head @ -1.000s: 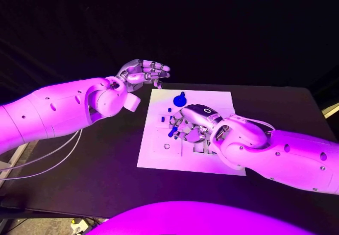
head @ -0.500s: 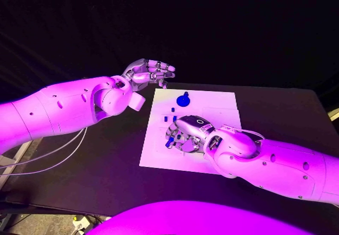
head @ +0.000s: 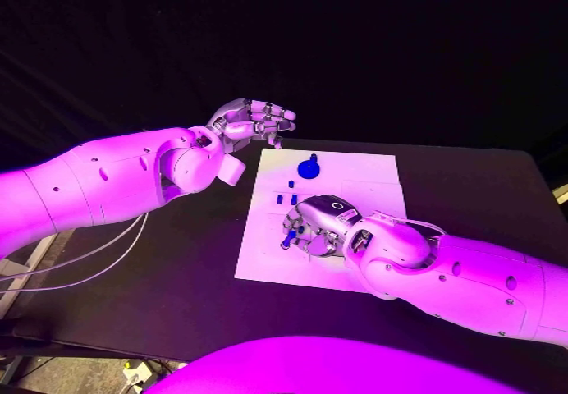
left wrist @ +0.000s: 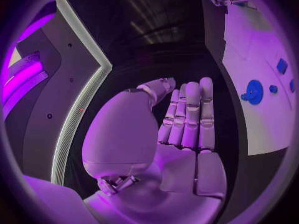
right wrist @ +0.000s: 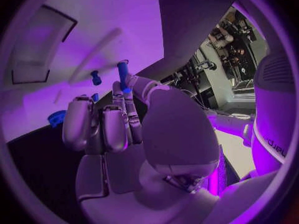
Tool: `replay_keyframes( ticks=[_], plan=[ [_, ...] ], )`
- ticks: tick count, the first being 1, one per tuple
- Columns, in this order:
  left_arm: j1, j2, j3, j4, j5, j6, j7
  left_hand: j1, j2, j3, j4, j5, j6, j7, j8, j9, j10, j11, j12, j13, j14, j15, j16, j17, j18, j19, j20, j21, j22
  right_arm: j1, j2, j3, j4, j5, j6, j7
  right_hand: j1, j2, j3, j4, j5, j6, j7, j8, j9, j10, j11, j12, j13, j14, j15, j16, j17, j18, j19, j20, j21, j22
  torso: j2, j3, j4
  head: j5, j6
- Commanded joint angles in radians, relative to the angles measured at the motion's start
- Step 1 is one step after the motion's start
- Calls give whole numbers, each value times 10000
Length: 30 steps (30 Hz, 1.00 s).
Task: Assemble the parts on the task board
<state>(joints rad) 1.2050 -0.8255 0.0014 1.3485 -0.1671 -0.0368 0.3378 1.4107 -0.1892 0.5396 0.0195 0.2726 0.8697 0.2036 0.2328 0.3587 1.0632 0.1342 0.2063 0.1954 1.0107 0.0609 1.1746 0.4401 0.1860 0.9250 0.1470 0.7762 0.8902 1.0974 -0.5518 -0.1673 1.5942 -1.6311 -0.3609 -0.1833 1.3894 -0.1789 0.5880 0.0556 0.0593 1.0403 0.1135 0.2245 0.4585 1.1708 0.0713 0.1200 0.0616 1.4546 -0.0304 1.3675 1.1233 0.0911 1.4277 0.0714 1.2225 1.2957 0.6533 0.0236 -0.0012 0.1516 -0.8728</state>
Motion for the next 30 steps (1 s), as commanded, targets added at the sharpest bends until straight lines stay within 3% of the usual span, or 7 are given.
replay_keyframes(
  ticks=[1,10,21,30],
  plan=[
    [6,9,5,13,12,32,5,-136,167,-102,121,-18,-120,44,136,142,-195,35,156,157,-78,3,-141,-97,-22,-76,49,-109,-108,-12,-11,-1,-10,-76,216,-30,-295,339,584,-282,217,93,6,609,661,971,-245,246,583,378,-6,140,115,-182,147,-1,172,538,-7,-6,-3,11,2],
    [6,3,5,15,12,30,-2,-136,167,-102,121,-18,-120,44,136,142,-195,35,156,157,-78,3,-141,-97,-22,-76,49,-109,-108,-13,-15,-2,-9,-154,620,-45,-311,340,599,-307,217,86,10,615,677,975,-243,236,589,378,-4,142,119,-183,149,1,178,545,-3,-11,0,24,2],
    [6,-2,5,22,12,33,-7,-136,167,-102,121,-18,-120,44,136,142,-195,35,156,157,-78,3,-141,-97,-22,-76,49,-109,-108,-20,93,-7,-33,-291,461,-107,-396,315,611,-368,181,41,28,621,719,938,-222,178,601,373,11,136,101,-174,127,10,128,523,-1,-21,3,21,2],
    [7,-15,5,29,12,44,-24,-148,180,-103,139,-16,-131,43,151,143,-209,34,170,160,-80,4,-145,-95,-22,-75,51,-125,-121,-25,233,-18,-72,-297,84,-110,-924,79,550,-404,174,-539,217,227,628,576,-29,-128,641,372,171,169,115,-175,107,139,81,537,-3,-19,1,28,2]
  ],
)
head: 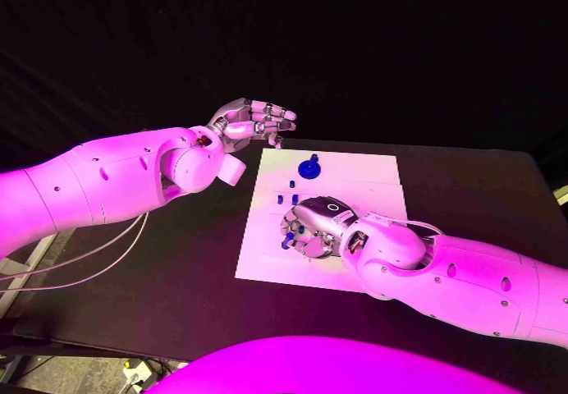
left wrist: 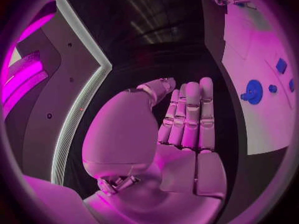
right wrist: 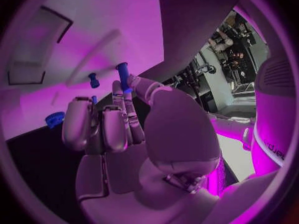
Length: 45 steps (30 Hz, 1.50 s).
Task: Assemble the parts on the task board
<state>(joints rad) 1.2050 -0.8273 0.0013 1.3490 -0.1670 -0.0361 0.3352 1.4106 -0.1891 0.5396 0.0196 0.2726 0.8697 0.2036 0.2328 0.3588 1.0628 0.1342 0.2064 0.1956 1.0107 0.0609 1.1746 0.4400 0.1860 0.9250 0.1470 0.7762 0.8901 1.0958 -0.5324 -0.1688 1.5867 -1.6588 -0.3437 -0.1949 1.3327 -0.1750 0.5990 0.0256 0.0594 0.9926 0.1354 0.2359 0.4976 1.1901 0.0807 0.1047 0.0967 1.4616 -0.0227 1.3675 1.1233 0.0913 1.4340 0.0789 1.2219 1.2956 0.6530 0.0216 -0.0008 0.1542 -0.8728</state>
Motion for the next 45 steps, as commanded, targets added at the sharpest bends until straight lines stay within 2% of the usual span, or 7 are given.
replay_keyframes(
  ticks=[1,13,24,32,36,41,45],
  plan=[
    [7,0,6,26,11,39,1,-148,179,-103,139,-16,-130,43,151,142,-205,34,169,159,-80,4,-145,-95,-22,-75,51,-125,-120,-10,50,-3,1,-20,-93,1,-388,17,436,-102,175,-97,9,79,223,368,-114,12,296,305,102,180,137,-176,46,72,87,540,-2,2,-5,5,2],
    [8,-45,6,45,11,51,-27,-148,179,-103,139,-16,-130,43,151,142,-205,34,169,159,-80,4,-145,-95,-22,-75,51,-125,-120,-11,94,-12,-74,-48,251,-165,-613,-202,419,-89,123,-396,38,-240,97,118,-44,-163,333,290,166,193,122,-155,10,140,-11,506,8,9,0,-5,2],
    [8,-84,6,66,11,40,-38,-148,179,-103,139,-16,-130,43,151,142,-205,34,169,159,-80,4,-145,-95,-22,-75,51,-125,-120,-24,142,-51,-132,-71,558,-195,-669,-249,415,-76,96,-425,32,-304,75,26,-30,-218,344,280,180,188,101,-148,-3,157,-46,494,-2,5,-6,9,2],
    [8,-82,6,51,11,53,-61,-153,188,-103,151,-15,-144,42,163,143,-221,34,181,161,-84,4,-149,-92,-21,-73,53,-141,-132,-53,133,-63,-66,-185,26,-145,-447,49,471,-285,128,292,-153,-28,228,623,-249,103,656,291,17,227,147,-164,64,50,67,601,-9,10,0,23,2],
    [8,-84,5,46,11,57,-73,-151,198,-99,154,-14,-145,42,167,144,-223,33,185,162,-85,4,-150,-92,-20,-71,52,-144,-135,-65,113,-64,-42,-291,-209,-216,-336,281,321,-442,117,766,-361,317,466,1089,-474,436,972,310,-168,250,191,-186,120,-107,168,687,-6,5,-2,28,2],
    [8,-87,5,46,11,66,-82,-147,214,-92,159,-11,-146,43,172,144,-226,33,190,163,-85,4,-151,-91,-20,-69,52,-147,-138,-71,83,-64,-14,-407,-325,-324,-321,403,315,-540,77,758,-400,452,643,1199,-538,591,1192,326,-228,268,237,-205,156,-178,231,746,-3,7,-4,59,2],
    [8,-88,5,48,11,73,-86,-144,232,-85,164,-10,-148,42,177,145,-229,33,194,164,-86,3,-152,-91,-20,-68,52,-151,-141,-73,75,-64,-13,-504,-103,-447,-323,410,326,-558,77,755,-404,474,674,1217,-548,618,1231,331,-236,278,259,-210,165,-187,251,762,-5,5,-7,79,2]
  ],
)
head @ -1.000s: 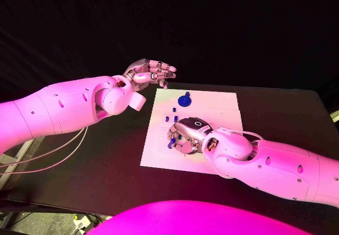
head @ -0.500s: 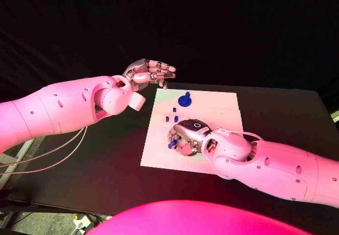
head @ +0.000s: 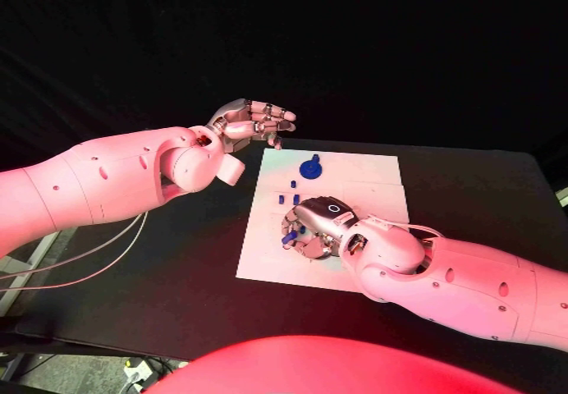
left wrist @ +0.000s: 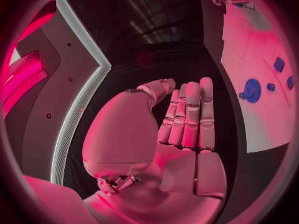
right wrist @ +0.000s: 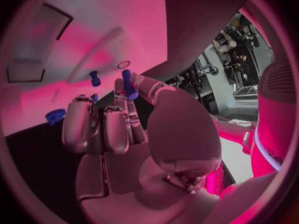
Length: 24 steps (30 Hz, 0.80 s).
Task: Assemble the parts on the task board
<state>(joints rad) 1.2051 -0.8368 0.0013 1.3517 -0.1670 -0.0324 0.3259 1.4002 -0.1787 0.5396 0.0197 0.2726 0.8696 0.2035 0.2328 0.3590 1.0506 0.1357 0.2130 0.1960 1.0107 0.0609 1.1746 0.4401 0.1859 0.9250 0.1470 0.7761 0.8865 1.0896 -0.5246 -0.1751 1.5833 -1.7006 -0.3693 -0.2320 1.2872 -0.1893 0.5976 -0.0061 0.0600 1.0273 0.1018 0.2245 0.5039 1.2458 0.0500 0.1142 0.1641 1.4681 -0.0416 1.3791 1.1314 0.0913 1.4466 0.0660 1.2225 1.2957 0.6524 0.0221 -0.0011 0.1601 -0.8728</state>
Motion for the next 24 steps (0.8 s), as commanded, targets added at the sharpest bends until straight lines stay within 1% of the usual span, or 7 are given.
replay_keyframes(
  ticks=[1,4,6,12,17,20,24],
  plan=[
    [7,5,6,22,11,36,6,-40,127,-85,163,-10,-146,43,177,143,-107,18,128,160,-86,3,-152,-91,-19,-68,52,-150,-106,-11,-4,-1,20,-117,258,-109,132,553,340,-242,71,408,-69,588,611,660,-241,522,557,266,-48,163,178,-210,40,-57,245,762,3,0,-2,18,2],
    [7,3,6,20,11,37,2,-40,127,-85,163,-10,-146,43,177,143,-107,18,128,160,-86,3,-152,-91,-19,-68,52,-150,-106,-11,-2,-1,23,-218,562,-201,130,557,350,-256,74,406,-72,606,634,673,-248,542,585,266,-54,161,173,-207,35,-64,228,754,8,-1,0,27,2],
    [7,4,6,18,11,38,0,-40,127,-85,163,-10,-146,43,177,143,-107,18,128,160,-86,3,-152,-91,-19,-68,52,-150,-106,-11,-2,-1,37,-267,685,-244,130,557,350,-256,74,406,-72,606,634,673,-248,542,585,266,-54,161,173,-207,35,-64,228,754,5,-5,1,23,2],
    [7,8,6,16,11,45,-4,-40,127,-85,163,-10,-146,43,177,143,-107,18,128,160,-86,3,-152,-91,-19,-68,52,-150,-106,-11,17,-1,90,-399,1034,-390,128,555,365,-278,83,404,-75,628,663,682,-254,563,620,268,-61,162,177,-210,40,-71,241,766,-1,0,1,57,2],
    [7,8,6,15,11,54,-9,-40,127,-85,163,-10,-146,43,177,143,-107,18,128,160,-86,3,-152,-91,-19,-68,52,-150,-106,-11,44,-1,89,-449,1097,-469,128,555,367,-280,84,404,-76,630,666,682,-255,565,623,267,-62,161,174,-211,41,-72,243,768,1,-3,4,61,2],
    [7,6,6,12,10,60,-17,-40,127,-85,163,-10,-146,43,177,143,-107,18,128,160,-86,3,-152,-91,-19,-68,52,-150,-106,-11,72,-1,89,-492,1063,-553,128,555,367,-280,84,404,-76,630,666,682,-255,565,623,267,-62,161,174,-211,41,-72,243,768,3,2,-5,80,2],
    [7,10,6,10,10,73,-23,-40,127,-85,163,-10,-146,43,177,143,-107,18,128,160,-86,3,-152,-91,-19,-68,52,-150,-106,-11,121,-1,94,-548,1007,-640,125,554,374,-289,88,399,-74,637,678,678,-255,569,637,267,-63,160,173,-210,39,-75,236,765,-1,-2,-5,76,2]
  ],
)
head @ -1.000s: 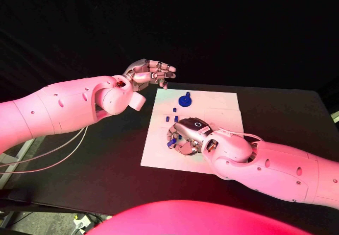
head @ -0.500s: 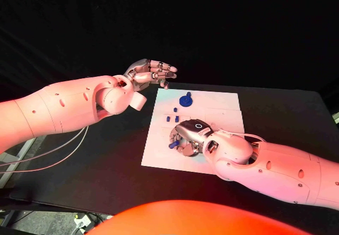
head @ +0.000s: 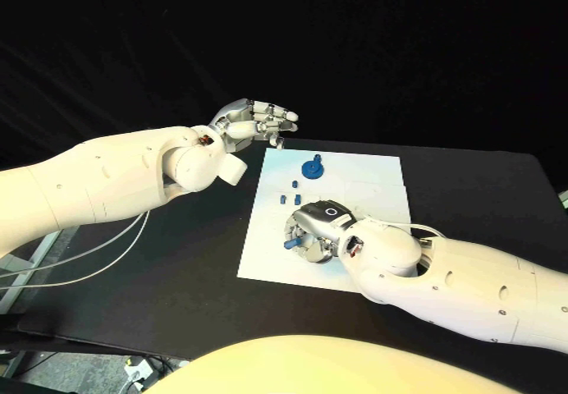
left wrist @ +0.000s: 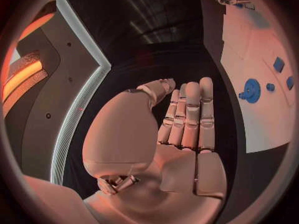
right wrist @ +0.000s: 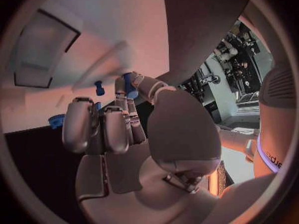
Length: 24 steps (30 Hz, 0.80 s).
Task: Assemble the parts on the task board
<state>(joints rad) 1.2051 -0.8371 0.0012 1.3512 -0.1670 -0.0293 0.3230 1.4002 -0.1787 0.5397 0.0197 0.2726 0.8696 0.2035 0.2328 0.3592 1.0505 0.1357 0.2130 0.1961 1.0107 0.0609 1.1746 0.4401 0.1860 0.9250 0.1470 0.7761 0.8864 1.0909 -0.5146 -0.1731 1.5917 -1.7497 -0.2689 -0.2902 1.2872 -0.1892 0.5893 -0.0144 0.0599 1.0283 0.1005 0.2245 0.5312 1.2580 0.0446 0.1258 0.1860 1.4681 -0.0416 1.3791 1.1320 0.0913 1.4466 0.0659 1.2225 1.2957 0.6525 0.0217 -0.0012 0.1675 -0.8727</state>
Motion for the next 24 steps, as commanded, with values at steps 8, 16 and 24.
replay_keyframes(
  ticks=[8,16,24],
  plan=[
    [7,24,5,4,9,77,-20,-35,146,-80,170,-13,-158,44,190,143,-123,20,140,160,-89,3,-155,-89,-20,-63,52,-161,-113,-25,114,-19,33,-145,-32,-233,122,554,462,-210,91,385,-60,642,412,553,-201,456,426,272,-63,170,192,-214,46,-76,254,777,6,0,2,-1,1],
    [7,31,5,1,9,84,-27,-42,151,-82,178,-14,-162,46,193,143,-128,22,142,160,-90,5,-157,-88,-21,-63,53,-164,-115,-25,221,-19,24,-239,409,-518,117,553,466,-214,95,380,-57,646,421,549,-199,459,436,267,-64,158,165,-207,33,-78,219,757,3,-8,3,-14,1],
    [7,39,5,-8,9,94,-35,-42,151,-82,178,-14,-162,46,193,143,-128,22,142,160,-90,5,-157,-88,-21,-63,53,-164,-115,-25,340,-19,13,-337,671,-856,96,556,477,-217,98,356,-50,652,441,521,-191,458,459,252,-60,128,100,-197,14,-80,168,730,-2,-6,3,-6,1]
  ],
)
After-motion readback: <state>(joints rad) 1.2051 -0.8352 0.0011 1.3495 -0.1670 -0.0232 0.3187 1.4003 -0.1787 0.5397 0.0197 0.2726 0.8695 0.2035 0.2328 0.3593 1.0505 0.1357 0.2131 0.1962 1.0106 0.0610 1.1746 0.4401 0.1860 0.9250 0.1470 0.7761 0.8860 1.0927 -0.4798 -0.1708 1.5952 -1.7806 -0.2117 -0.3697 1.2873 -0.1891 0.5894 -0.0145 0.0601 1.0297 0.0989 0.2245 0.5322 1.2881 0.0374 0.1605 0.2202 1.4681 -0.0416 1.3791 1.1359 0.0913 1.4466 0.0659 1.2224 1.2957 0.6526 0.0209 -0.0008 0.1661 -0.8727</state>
